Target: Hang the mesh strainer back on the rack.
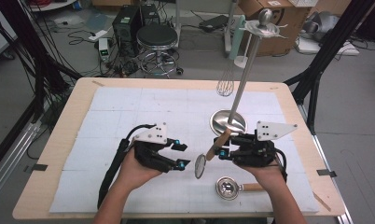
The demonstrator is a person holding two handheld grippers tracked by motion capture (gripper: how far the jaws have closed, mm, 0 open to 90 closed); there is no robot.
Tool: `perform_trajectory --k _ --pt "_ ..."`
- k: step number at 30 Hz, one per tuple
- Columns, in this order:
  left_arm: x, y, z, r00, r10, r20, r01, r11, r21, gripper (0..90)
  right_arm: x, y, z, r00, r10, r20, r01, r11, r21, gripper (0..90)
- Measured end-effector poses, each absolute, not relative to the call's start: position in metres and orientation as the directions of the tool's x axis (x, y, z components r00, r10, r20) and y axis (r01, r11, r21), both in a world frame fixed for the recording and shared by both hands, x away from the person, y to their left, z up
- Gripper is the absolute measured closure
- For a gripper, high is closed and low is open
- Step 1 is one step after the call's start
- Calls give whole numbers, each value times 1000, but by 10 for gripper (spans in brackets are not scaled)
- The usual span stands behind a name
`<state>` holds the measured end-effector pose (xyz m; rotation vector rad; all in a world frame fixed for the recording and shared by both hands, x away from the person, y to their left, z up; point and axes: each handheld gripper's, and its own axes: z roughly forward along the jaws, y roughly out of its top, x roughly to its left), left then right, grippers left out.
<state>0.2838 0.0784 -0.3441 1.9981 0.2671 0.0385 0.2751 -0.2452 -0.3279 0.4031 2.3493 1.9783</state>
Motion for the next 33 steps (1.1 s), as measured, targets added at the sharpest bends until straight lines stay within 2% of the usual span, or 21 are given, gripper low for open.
perform_trajectory --k 8,20,33 --pt "286 105 -353 948 310 -68 196 -403 894 363 280 -261 -319 -950 289 122 178 176 968 678" --pt "290 127 -355 919 388 -63 222 -380 898 250 296 -282 -297 -921 380 87 184 228 956 677" --pt "290 133 -355 914 400 -70 231 -368 901 213 317 -310 -258 -877 479 46 194 263 945 677"
